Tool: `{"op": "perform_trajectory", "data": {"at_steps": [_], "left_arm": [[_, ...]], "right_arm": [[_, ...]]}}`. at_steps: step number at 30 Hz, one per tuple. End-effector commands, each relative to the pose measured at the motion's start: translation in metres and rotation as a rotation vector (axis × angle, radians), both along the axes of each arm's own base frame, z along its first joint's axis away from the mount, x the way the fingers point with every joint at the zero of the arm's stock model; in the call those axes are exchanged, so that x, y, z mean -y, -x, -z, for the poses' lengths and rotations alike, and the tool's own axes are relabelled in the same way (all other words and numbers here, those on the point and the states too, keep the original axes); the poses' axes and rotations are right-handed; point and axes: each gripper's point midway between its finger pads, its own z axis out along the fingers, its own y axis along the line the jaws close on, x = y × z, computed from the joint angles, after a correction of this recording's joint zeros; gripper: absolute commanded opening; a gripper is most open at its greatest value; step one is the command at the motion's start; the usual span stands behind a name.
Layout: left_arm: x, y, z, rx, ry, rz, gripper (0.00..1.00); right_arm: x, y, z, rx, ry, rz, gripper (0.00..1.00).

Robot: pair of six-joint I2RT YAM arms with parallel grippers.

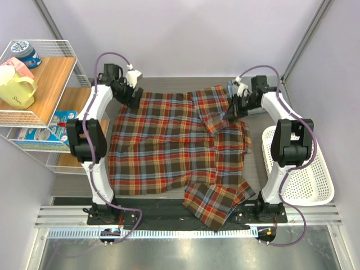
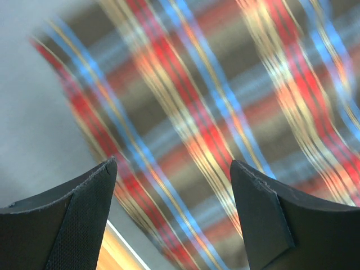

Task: Fold and stack the long sleeve shirts
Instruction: Flatten the shirt out

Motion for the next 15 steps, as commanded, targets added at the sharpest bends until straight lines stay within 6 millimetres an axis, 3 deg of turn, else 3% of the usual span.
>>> {"op": "perform_trajectory", "data": {"at_steps": [1,5,9,10,12,13,14,15], "left_arm": [[-0.013,-0.082,-0.01,0.191,-0.02,-0.096,0.81],[-0.018,-0.125,-0.008,0.298,-0.041,-0.1,0.8],[-0.019,-0.158,-0.009,0.398,-0.022,-0.086,0.79],[-0.02,-0.163,0.004,0.382,-0.006,-0.097,0.78],[-0.014,-0.173,0.007,0.398,0.04,-0.087,0.75],[-0.032,-0.18,-0.001,0.421,0.056,-0.119,0.74],[-0.039,-0.184,0.016,0.397,0.079,-0.139,0.74],[-0.041,-0.188,0.016,0.4,0.098,-0.14,0.7]], "right_arm": [[-0.022,-0.026,-0.1,0.219,-0.164,-0.008,0.01],[-0.027,-0.048,-0.136,0.308,-0.218,0.017,0.01],[-0.027,-0.057,-0.144,0.328,-0.226,0.025,0.01],[-0.027,-0.058,-0.145,0.331,-0.226,0.023,0.01],[-0.027,-0.061,-0.147,0.334,-0.228,0.025,0.01],[-0.027,-0.062,-0.148,0.339,-0.231,0.024,0.01],[-0.028,-0.062,-0.15,0.347,-0.232,0.02,0.01],[-0.027,-0.063,-0.151,0.352,-0.229,0.022,0.01]]}}
